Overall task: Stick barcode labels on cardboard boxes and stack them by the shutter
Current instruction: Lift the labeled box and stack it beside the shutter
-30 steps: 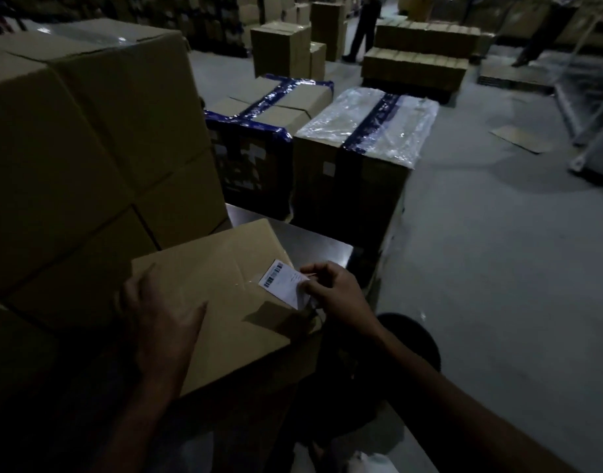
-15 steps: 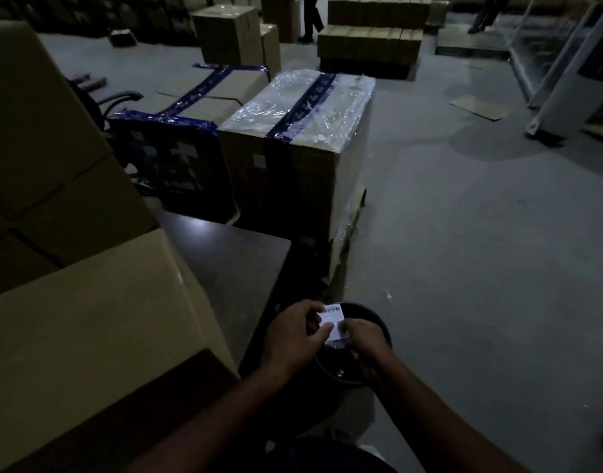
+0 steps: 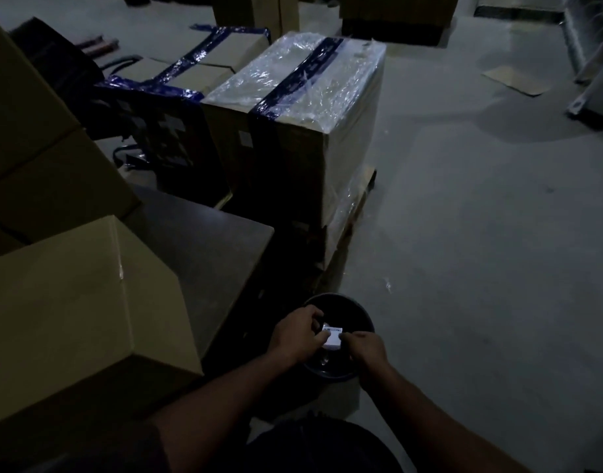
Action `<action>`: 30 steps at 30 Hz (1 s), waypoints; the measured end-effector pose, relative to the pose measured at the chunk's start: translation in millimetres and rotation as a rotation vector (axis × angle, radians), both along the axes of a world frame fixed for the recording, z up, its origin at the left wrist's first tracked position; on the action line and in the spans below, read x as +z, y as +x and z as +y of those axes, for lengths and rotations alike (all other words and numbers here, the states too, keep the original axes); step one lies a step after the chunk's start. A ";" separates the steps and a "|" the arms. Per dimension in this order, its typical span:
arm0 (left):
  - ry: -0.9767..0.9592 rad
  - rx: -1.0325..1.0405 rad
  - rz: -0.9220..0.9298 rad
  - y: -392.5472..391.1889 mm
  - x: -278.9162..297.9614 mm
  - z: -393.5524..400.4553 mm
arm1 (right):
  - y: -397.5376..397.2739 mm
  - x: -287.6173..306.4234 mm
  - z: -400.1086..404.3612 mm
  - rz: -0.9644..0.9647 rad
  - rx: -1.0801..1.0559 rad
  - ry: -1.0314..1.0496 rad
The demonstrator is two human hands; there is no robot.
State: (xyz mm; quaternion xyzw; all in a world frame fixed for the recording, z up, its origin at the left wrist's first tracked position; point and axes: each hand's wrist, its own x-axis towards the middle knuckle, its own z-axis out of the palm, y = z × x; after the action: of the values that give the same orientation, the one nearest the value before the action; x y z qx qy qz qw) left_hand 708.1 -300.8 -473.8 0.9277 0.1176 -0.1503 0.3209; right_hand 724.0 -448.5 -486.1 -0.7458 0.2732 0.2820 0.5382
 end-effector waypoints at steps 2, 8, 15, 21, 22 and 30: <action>-0.002 0.040 -0.010 -0.9 -1.2 4.1 | 0.2 -1.5 -0.7 -0.024 0.074 -0.006; -0.044 0.186 -0.136 -6.4 14.5 28.0 | 12.3 6.9 21.8 -0.148 0.308 0.047; -0.086 0.439 -0.513 -23.4 92.1 76.0 | 29.8 69.8 94.5 -0.449 0.568 0.249; -0.035 0.706 -0.747 -70.1 153.1 129.3 | 28.3 123.0 178.5 -0.689 0.805 0.388; -0.011 0.769 -0.769 -80.2 158.8 138.3 | 25.6 126.7 192.6 -0.703 0.832 0.396; 0.151 1.189 -0.779 -179.7 160.8 239.3 | -27.7 126.5 269.6 -0.687 0.967 0.337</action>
State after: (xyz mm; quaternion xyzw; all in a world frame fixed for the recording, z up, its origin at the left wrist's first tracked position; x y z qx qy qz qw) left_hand 528.4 -61.5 -313.0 0.7125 0.4903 0.4010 0.3018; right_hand 696.4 -178.9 -359.6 -0.7381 -0.3334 0.2771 0.5171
